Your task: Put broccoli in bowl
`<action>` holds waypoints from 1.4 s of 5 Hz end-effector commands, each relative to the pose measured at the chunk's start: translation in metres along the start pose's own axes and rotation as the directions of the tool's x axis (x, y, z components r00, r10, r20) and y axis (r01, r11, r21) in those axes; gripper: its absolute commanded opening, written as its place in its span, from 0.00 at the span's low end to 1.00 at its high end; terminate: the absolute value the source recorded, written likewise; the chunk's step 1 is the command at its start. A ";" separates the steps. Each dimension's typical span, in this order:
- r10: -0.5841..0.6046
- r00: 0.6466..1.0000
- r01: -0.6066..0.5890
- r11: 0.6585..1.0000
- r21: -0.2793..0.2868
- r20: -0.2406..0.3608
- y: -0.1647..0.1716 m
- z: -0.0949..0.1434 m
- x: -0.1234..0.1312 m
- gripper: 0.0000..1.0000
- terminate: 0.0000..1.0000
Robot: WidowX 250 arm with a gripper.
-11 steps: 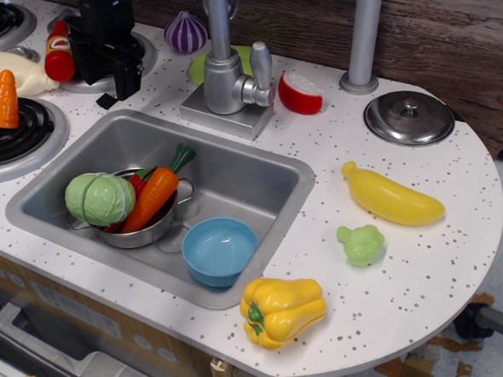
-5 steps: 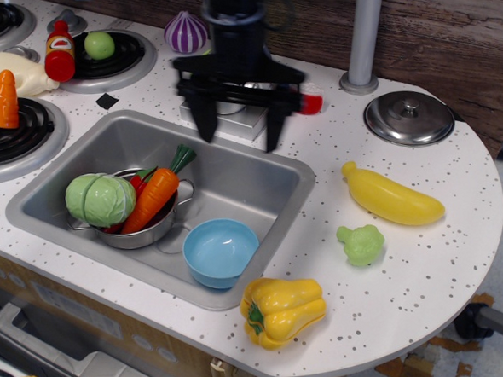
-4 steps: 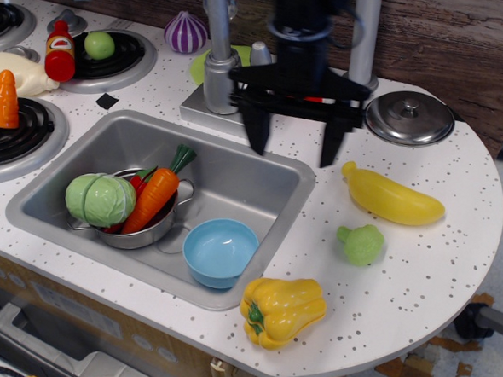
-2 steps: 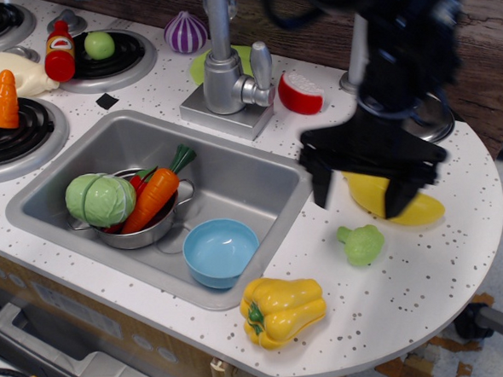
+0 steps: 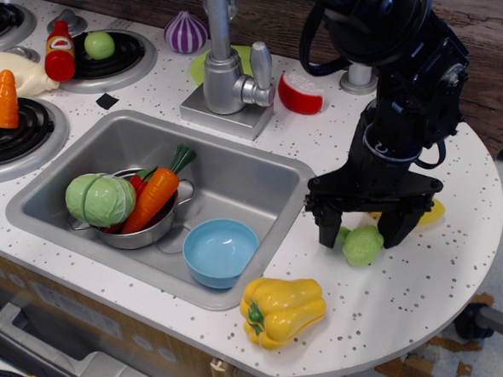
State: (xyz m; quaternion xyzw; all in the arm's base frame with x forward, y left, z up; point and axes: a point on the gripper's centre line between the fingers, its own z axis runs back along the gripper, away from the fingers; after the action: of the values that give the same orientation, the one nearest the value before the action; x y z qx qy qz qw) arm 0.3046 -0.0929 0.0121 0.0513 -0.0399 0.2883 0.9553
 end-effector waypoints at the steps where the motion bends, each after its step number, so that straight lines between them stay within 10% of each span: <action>1: 0.023 1.000 -0.024 0.998 -0.052 -0.016 0.005 0.007 0.001 1.00 0.00; 2: 0.049 0.999 -0.050 0.997 -0.057 -0.018 0.006 0.003 -0.005 0.00 0.00; 4: -0.015 0.999 0.014 1.000 -0.025 -0.038 0.024 0.010 0.005 0.00 0.00; 6: -0.233 0.972 0.232 0.962 0.145 -0.009 0.103 0.020 0.044 0.00 0.00; 7: -0.300 0.953 0.294 0.949 0.116 0.038 0.113 0.011 0.052 1.00 0.00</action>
State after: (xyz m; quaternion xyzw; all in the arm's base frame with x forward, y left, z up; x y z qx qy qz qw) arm 0.2803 0.0267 0.0233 0.1212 -0.0140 0.1467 0.9816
